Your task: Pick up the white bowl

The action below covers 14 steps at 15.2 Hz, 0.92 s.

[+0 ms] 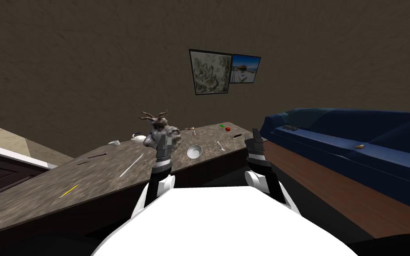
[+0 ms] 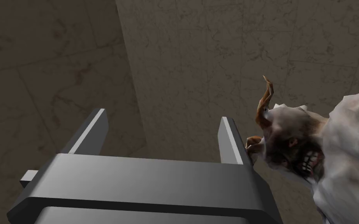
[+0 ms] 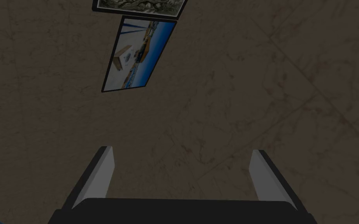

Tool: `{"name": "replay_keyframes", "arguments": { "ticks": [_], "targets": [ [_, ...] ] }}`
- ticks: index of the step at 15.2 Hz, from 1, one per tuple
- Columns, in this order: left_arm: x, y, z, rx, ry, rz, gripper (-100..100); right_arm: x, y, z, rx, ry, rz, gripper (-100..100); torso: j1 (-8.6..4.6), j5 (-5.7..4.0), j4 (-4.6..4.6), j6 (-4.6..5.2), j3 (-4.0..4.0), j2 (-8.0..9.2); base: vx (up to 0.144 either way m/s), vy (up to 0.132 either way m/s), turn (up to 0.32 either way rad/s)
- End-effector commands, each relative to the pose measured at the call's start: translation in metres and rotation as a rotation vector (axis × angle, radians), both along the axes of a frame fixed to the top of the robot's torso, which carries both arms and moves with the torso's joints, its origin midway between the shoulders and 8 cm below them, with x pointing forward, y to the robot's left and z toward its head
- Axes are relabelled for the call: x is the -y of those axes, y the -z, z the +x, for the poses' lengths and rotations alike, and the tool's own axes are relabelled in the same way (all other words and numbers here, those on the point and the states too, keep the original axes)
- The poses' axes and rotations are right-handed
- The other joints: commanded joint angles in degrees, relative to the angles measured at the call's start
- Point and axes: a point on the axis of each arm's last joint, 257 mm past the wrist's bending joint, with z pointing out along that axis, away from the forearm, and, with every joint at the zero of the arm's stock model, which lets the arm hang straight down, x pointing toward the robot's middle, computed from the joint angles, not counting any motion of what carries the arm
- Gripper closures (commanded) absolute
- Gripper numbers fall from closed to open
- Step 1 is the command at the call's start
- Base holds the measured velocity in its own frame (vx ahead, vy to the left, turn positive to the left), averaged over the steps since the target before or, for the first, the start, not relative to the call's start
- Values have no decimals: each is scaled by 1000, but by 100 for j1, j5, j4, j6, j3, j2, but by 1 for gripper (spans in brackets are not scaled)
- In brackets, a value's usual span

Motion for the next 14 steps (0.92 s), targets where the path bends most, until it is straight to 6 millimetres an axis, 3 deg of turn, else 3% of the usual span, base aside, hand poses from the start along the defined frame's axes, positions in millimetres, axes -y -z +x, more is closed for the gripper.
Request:
{"name": "replay_keyframes", "arguments": {
  "ticks": [1,7,14],
  "targets": [
    [4,4,7,-33,21,27,-100,0,0,0,0,0,0,0,0,0,0,0,0,0,-50,0,-35],
    [8,19,25,-125,57,49,-100,0,0,0,0,0,0,0,1,0,8,1,20,34,-82,-5,-60],
    [7,42,47,-249,72,43,-100,0,0,0,0,0,0,0,7,1,3,2,8,14,-33,13,-75]
  ]
}}
